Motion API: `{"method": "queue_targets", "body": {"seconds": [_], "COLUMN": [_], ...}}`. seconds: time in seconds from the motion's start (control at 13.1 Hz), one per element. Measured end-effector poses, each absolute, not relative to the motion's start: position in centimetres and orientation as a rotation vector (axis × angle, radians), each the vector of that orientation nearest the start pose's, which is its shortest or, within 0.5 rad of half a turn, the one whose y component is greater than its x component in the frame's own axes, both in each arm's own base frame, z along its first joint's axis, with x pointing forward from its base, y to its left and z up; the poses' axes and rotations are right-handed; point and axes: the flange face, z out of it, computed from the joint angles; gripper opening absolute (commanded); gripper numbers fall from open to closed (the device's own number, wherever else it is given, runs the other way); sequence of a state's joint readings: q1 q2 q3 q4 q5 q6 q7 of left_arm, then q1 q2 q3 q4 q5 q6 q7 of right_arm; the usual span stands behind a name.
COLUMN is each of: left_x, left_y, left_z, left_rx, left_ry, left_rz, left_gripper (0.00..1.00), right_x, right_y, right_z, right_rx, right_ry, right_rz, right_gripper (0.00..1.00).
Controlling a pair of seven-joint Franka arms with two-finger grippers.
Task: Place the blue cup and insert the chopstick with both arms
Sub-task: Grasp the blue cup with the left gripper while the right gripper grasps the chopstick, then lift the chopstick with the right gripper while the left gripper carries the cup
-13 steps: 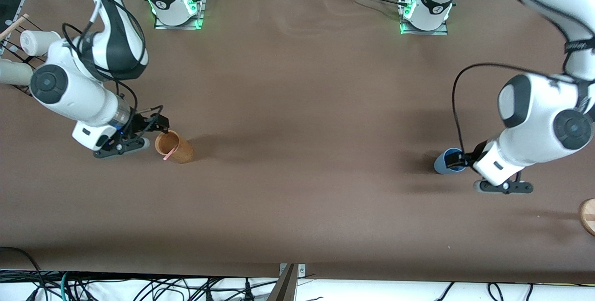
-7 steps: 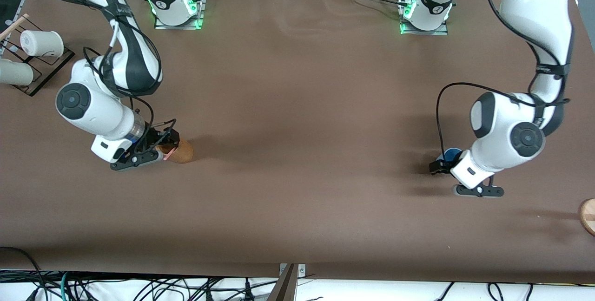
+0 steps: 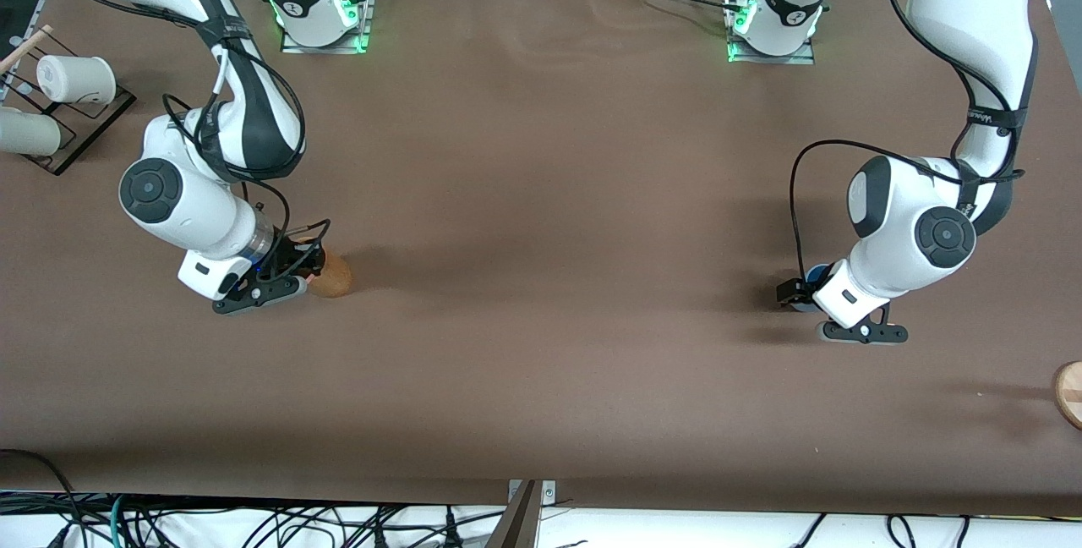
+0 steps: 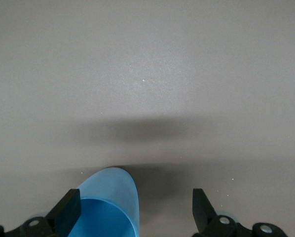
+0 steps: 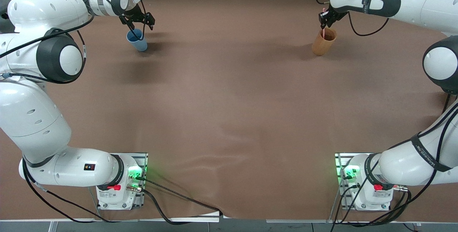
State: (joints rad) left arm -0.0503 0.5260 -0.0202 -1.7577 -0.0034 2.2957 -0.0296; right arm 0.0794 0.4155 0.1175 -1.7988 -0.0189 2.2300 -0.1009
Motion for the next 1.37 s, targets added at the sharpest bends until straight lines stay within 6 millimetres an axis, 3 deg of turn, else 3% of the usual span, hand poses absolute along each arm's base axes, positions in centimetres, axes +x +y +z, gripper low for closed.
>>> {"method": "queue_targets", "body": {"seconds": [0.15, 0.46, 0.69, 0.92, 0.99, 1.07, 1.22, 1.37], "left_x": [66.2, 65.8, 64.1, 62.6, 62.1, 61.6, 61.2, 61.2], "left_y": [-4.6, -4.7, -5.6, -5.5, -5.4, -5.4, -5.0, -4.7], "left_z": [27.3, 27.6, 28.0, 26.5, 25.6, 24.9, 24.1, 24.0], "left_rx": [-3.154, -3.154, -3.151, -3.150, -3.150, -3.151, -3.150, -3.150], "left_ry": [0.057, 0.062, 0.086, 0.085, 0.085, 0.084, 0.077, 0.069], "left_rz": [-0.024, -0.005, 0.029, 0.041, 0.023, 0.011, 0.008, 0.009], "left_gripper": [1.00, 1.00, 1.00, 0.97, 0.75, 0.42, 0.00, 0.00], "right_x": [63.8, 64.2, 64.6, 64.6, 64.6, 64.6, 64.7, 64.8], "right_y": [12.1, 12.1, 12.2, 12.2, 12.2, 12.2, 12.2, 12.2], "right_z": [32.1, 32.8, 33.8, 33.8, 33.8, 33.8, 33.5, 32.9], "right_rx": [-3.074, -3.075, -3.075, -3.076, -3.076, -3.075, -3.075, -3.073], "right_ry": [-0.464, -0.465, -0.465, -0.465, -0.464, -0.465, -0.464, -0.463], "right_rz": [-0.028, -0.046, -0.040, -0.036, -0.035, -0.034, -0.041, -0.061], "right_gripper": [0.00, 0.00, 0.01, 0.06, 0.33, 0.58, 0.60, 0.61]}}
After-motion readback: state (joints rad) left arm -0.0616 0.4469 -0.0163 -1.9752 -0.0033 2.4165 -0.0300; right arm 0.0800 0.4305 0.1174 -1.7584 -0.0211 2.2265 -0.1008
